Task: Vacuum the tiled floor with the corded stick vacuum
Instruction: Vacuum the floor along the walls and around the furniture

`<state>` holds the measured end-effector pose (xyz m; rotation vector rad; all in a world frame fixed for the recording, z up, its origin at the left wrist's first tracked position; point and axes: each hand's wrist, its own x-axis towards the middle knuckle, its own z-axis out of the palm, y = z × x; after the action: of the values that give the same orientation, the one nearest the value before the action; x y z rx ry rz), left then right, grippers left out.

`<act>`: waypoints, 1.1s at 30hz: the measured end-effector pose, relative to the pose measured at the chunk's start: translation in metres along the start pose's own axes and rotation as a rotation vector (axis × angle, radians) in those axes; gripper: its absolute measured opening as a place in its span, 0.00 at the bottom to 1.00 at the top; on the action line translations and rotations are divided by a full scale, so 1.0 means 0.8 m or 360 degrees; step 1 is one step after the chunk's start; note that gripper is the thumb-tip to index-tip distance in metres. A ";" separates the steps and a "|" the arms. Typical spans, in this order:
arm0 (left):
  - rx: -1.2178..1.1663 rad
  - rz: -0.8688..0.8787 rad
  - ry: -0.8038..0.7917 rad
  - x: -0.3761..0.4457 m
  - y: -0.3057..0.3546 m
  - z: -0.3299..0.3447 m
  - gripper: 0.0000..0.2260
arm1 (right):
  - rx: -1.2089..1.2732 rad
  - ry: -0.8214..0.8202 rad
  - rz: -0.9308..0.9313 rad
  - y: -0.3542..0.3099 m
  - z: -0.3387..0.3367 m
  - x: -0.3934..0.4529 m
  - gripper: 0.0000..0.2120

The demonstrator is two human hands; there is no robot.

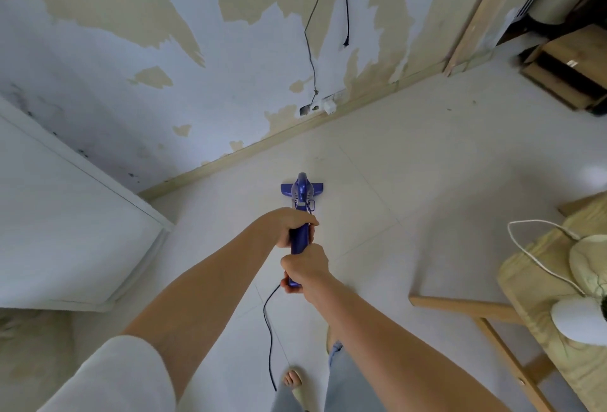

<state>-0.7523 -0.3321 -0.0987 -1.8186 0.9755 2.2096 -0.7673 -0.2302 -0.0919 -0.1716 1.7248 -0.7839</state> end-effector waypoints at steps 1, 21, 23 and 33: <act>-0.0015 0.0022 0.0024 0.008 0.016 0.002 0.06 | -0.0011 -0.0011 -0.0010 -0.015 -0.006 0.012 0.11; -0.0225 0.0103 0.0263 0.181 0.235 0.064 0.06 | -0.0530 -0.0117 -0.0067 -0.193 -0.119 0.232 0.11; -0.0254 0.0108 0.0243 0.184 0.237 0.069 0.05 | -0.0576 -0.0129 -0.0072 -0.195 -0.128 0.234 0.11; -0.0099 0.0113 0.0209 0.160 0.193 0.092 0.04 | -0.0706 -0.0081 -0.0106 -0.162 -0.149 0.173 0.13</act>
<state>-0.9215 -0.4521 -0.1492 -2.0092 1.0210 2.2080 -0.9556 -0.3495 -0.1164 -0.5481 1.8314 -0.4293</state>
